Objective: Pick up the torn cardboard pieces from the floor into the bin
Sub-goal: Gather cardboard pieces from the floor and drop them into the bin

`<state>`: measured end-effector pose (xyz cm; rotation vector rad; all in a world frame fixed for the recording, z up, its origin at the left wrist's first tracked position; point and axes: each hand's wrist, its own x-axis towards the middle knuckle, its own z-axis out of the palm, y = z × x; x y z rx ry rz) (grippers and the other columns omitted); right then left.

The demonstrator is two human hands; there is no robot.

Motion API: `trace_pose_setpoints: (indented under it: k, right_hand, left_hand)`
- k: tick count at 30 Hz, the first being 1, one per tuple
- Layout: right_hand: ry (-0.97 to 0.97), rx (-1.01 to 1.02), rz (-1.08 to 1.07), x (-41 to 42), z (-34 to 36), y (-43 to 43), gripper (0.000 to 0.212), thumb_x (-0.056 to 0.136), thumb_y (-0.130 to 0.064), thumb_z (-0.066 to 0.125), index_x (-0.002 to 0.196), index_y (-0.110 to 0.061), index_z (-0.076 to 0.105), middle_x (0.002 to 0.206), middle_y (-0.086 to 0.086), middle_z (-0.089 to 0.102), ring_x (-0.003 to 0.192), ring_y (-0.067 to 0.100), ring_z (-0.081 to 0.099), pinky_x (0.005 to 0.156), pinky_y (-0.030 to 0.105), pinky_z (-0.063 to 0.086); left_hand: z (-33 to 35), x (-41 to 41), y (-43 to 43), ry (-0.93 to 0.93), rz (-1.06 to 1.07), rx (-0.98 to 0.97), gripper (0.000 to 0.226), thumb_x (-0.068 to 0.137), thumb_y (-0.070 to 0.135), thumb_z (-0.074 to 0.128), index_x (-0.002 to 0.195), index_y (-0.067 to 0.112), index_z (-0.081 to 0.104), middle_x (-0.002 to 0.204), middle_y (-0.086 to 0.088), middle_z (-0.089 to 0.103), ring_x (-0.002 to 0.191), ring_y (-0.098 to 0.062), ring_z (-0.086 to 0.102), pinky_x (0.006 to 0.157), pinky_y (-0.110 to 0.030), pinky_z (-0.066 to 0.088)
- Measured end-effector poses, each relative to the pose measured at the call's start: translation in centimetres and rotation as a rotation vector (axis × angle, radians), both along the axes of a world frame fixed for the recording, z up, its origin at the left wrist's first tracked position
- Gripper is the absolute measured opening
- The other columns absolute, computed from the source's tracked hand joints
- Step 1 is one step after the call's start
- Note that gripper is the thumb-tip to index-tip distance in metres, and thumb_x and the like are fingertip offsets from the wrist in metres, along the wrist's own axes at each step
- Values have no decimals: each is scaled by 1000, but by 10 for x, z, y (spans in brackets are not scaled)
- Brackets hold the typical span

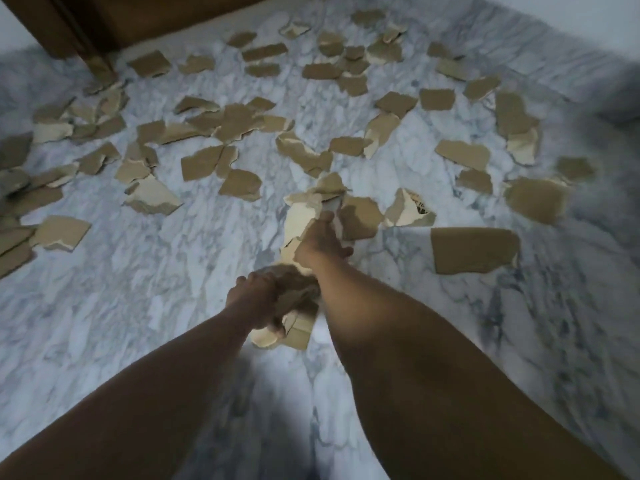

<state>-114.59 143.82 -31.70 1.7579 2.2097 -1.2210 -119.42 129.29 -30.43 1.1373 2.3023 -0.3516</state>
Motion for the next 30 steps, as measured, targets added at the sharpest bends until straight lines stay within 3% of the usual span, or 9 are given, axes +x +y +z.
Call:
trace_pose_setpoints:
  k: [2,5,8,10,15,20,23,27,30]
  right_hand:
    - [-8,-40,50,14,18,29,92,91,-23,68,156,-11,4,153,8,41,137,33,42,113,55,32]
    - [-30,-49,6,49,46,109,73,83,-37,79,137,-3,43,130,5,56,122,21,51,105,40,44]
    - [-168,33,-103,86,47,170,93,76,-55,79,142,-2,42,147,18,43,135,34,41,108,48,40]
    - [-254,75,-109,96,27,179,93,74,-59,78,140,-3,45,143,18,44,134,36,40,107,49,40]
    - [-183,130,-234,103,0,165,78,69,-53,84,124,-7,54,132,16,55,125,38,49,104,52,42]
    - [47,53,-157,112,22,160,94,74,-27,88,144,-3,30,146,15,46,132,34,48,100,42,47]
    - [91,-100,-158,139,46,183,80,71,-31,90,132,2,50,136,10,57,122,31,56,88,38,52]
    - [-64,-105,-49,205,60,203,90,59,-48,92,129,-6,54,129,6,60,99,24,62,78,35,54]
    - [-353,18,209,237,45,187,123,54,-69,85,149,-7,37,149,16,43,128,34,49,100,41,45]
  left_hand:
    - [1,0,6,-2,-12,-29,74,72,38,82,134,20,46,133,-9,49,121,-31,48,95,-39,46]
    - [-5,-9,11,-28,-53,-99,83,66,38,88,133,22,41,133,-10,43,123,-33,45,96,-41,47]
    - [-13,-18,10,-62,-75,-113,88,60,45,89,131,24,41,133,-8,43,122,-31,42,93,-40,47]
    - [-18,-21,9,-69,-86,-119,92,57,50,89,132,26,41,135,-6,42,123,-30,41,92,-40,48]
    - [-20,-22,10,-37,-95,-115,88,58,50,88,128,25,43,135,-5,43,123,-29,42,88,-39,47]
    - [-14,-18,8,-32,-104,-62,77,57,46,89,116,25,43,121,0,53,109,-23,53,78,-34,49]
    - [-13,-15,5,-212,-48,-31,78,58,37,91,107,21,32,102,-1,55,89,-20,59,56,-30,50]
    - [5,6,34,-326,-171,-3,60,68,32,87,108,14,46,102,-2,56,88,-18,55,59,-25,41]
    - [20,24,89,-448,-41,214,42,68,30,89,87,2,65,80,-5,58,74,-19,56,57,-26,42]
